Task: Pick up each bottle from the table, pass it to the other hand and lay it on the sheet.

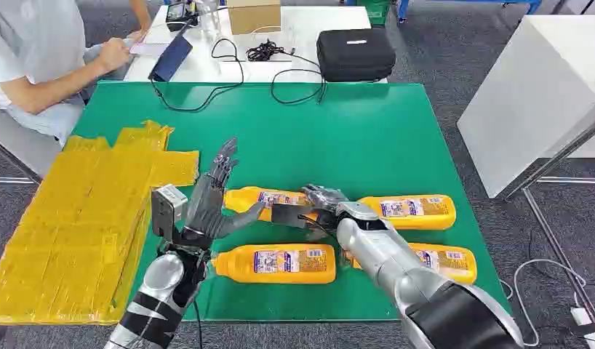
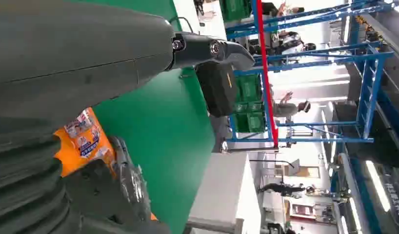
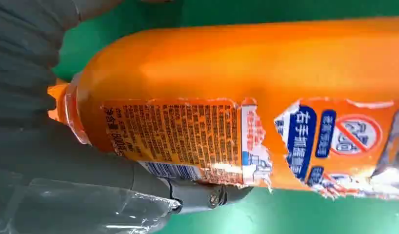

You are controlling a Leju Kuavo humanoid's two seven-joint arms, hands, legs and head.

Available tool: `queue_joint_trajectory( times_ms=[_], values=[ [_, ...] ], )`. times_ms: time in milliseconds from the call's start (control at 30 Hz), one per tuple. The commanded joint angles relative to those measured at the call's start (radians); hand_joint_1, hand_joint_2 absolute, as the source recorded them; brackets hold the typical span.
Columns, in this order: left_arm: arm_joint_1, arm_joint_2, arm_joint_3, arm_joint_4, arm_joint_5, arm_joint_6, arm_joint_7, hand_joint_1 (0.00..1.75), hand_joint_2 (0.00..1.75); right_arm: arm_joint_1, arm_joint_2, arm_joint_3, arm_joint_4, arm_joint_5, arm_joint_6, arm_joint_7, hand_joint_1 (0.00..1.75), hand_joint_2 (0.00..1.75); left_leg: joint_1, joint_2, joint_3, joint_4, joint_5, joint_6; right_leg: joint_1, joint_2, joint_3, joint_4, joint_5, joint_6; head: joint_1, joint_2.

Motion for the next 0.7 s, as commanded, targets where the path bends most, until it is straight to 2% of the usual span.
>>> queue_joint_trajectory(
  times_ms=[33, 100, 300, 333, 367, 467, 500, 533, 600, 700],
  values=[
    [-0.062, 0.004, -0.035, 0.103, 0.013, 0.005, -0.005, 0.00, 1.75, -0.024, 0.016, 0.171, 0.106, 0.133, -0.014, 0.022, 0.00, 1.75, 0.001, -0.001, 0.004, -0.001, -0.001, -0.001, 0.001, -0.002, 0.004, -0.001, -0.001, -0.002, 0.000, 0.000],
    [-0.062, 0.002, -0.033, 0.104, 0.013, 0.006, -0.005, 0.00, 1.75, -0.017, 0.023, 0.236, 0.108, 0.201, -0.029, 0.033, 0.00, 1.75, 0.001, 0.000, 0.005, -0.001, -0.001, -0.002, 0.001, -0.001, 0.005, -0.001, -0.001, -0.002, 0.000, 0.000],
    [-0.065, -0.001, -0.032, 0.110, 0.014, 0.009, -0.008, 0.00, 1.75, 0.005, 0.028, 0.296, 0.110, 0.268, -0.037, 0.051, 0.00, 1.75, 0.001, 0.000, 0.004, -0.001, -0.001, -0.001, 0.001, -0.001, 0.004, -0.001, -0.001, -0.001, 0.001, 0.000],
    [-0.065, -0.001, -0.030, 0.110, 0.014, 0.010, -0.009, 0.00, 1.75, 0.006, 0.029, 0.302, 0.111, 0.275, -0.042, 0.054, 0.16, 1.75, 0.001, 0.000, 0.006, -0.001, -0.001, -0.002, 0.002, -0.002, 0.006, -0.001, -0.001, -0.002, 0.000, 0.000],
    [-0.065, 0.000, -0.030, 0.110, 0.014, 0.011, -0.009, 0.00, 1.75, 0.006, 0.029, 0.306, 0.113, 0.279, -0.043, 0.053, 0.47, 1.75, 0.001, 0.000, 0.005, -0.001, 0.000, -0.001, 0.001, -0.001, 0.005, -0.001, -0.001, -0.001, 0.000, 0.000],
    [-0.065, 0.000, -0.030, 0.110, 0.014, 0.011, -0.009, 0.00, 1.75, 0.006, 0.029, 0.306, 0.113, 0.279, -0.043, 0.053, 0.47, 1.75, 0.001, -0.001, 0.006, -0.001, 0.000, -0.001, 0.001, -0.003, 0.006, -0.001, -0.001, -0.001, 0.000, 0.000],
    [-0.065, 0.000, -0.030, 0.110, 0.014, 0.011, -0.009, 0.00, 1.75, 0.006, 0.029, 0.306, 0.113, 0.279, -0.043, 0.053, 1.22, 1.75, 0.001, -0.002, 0.008, -0.001, 0.000, -0.002, 0.002, -0.003, 0.008, -0.002, -0.001, -0.002, 0.000, 0.000],
    [-0.065, 0.000, -0.029, 0.109, 0.014, 0.012, -0.010, 0.00, 1.75, 0.005, 0.027, 0.306, 0.110, 0.281, -0.048, 0.053, 1.47, 1.75, 0.001, -0.001, 0.007, -0.001, 0.000, -0.001, 0.001, -0.002, 0.007, -0.002, -0.001, -0.001, 0.000, 0.000],
    [-0.061, 0.000, -0.028, 0.107, 0.015, 0.014, -0.012, 0.00, 1.75, 0.007, 0.025, 0.304, 0.106, 0.282, -0.061, 0.053, 1.68, 1.75, 0.001, 0.000, 0.009, -0.001, 0.000, -0.001, 0.001, -0.001, 0.008, -0.001, 0.000, -0.001, 0.000, 0.000],
    [-0.060, 0.000, -0.028, 0.107, 0.015, 0.015, -0.012, 0.00, 1.75, 0.007, 0.025, 0.303, 0.106, 0.282, -0.063, 0.053, 1.68, 1.75, 0.001, -0.002, 0.010, -0.001, 0.000, -0.002, 0.002, -0.003, 0.010, -0.002, 0.000, -0.002, 0.000, 0.000]
  ],
)
